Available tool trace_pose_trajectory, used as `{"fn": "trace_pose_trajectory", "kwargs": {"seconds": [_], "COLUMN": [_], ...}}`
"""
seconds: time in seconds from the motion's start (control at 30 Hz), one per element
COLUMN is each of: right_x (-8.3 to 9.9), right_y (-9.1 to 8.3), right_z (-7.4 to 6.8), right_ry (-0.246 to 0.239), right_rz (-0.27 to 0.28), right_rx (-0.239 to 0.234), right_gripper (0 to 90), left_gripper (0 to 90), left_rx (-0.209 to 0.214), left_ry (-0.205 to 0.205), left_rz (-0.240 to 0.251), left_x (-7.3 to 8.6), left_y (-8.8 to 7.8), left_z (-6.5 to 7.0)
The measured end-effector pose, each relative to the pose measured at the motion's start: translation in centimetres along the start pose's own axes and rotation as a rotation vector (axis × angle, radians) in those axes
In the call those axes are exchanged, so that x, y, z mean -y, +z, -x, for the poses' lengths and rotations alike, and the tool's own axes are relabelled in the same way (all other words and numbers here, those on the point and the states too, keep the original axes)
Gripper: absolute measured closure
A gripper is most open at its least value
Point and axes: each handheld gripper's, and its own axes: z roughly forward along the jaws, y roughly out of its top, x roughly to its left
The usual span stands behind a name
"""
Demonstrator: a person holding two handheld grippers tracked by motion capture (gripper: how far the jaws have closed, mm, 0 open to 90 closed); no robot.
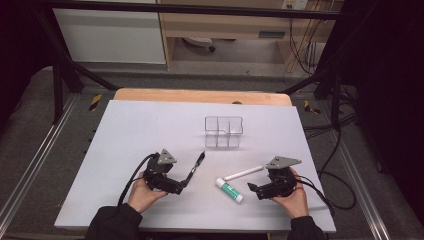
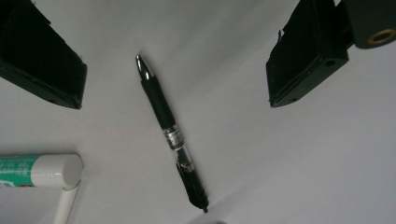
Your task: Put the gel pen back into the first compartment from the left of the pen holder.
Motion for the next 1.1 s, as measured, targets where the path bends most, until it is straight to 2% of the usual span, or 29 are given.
{"fn": "trace_pose_trajectory", "kwargs": {"seconds": [0.17,0.3,0.4,0.47,0.63,0.8,1.1], "right_x": [0.1,0.1,0.1,0.1,0.1,0.1,0.1], "right_y": [0.0,-0.1,-0.1,-0.1,-0.1,-0.1,0.0], "right_z": [0.0,0.0,0.0,0.0,0.0,0.0,-0.1], "right_ry": [-0.009,-0.005,-0.004,-0.005,-0.006,-0.004,-0.005], "right_rz": [-0.007,0.003,-0.002,0.0,-0.003,-0.003,-0.008], "right_rx": [0.003,0.004,0.001,0.001,-0.004,-0.006,-0.007], "right_gripper": [1.5,1.6,1.7,1.8,2.0,2.2,2.2], "left_gripper": [9.7,17.6,23.6,28.0,40.1,53.4,71.5], "left_rx": [-0.008,-0.027,-0.059,-0.062,-0.07,-0.052,-0.07], "left_ry": [-0.029,-0.04,-0.052,-0.056,-0.074,-0.094,-0.116], "left_rz": [-0.014,-0.049,-0.082,-0.094,-0.097,-0.098,-0.106], "left_x": [-1.1,-1.7,-1.7,-1.6,-1.5,-1.3,-1.1], "left_y": [1.2,2.2,2.9,3.1,3.5,3.8,4.0], "left_z": [0.3,0.6,0.8,0.9,1.2,1.4,1.8]}}
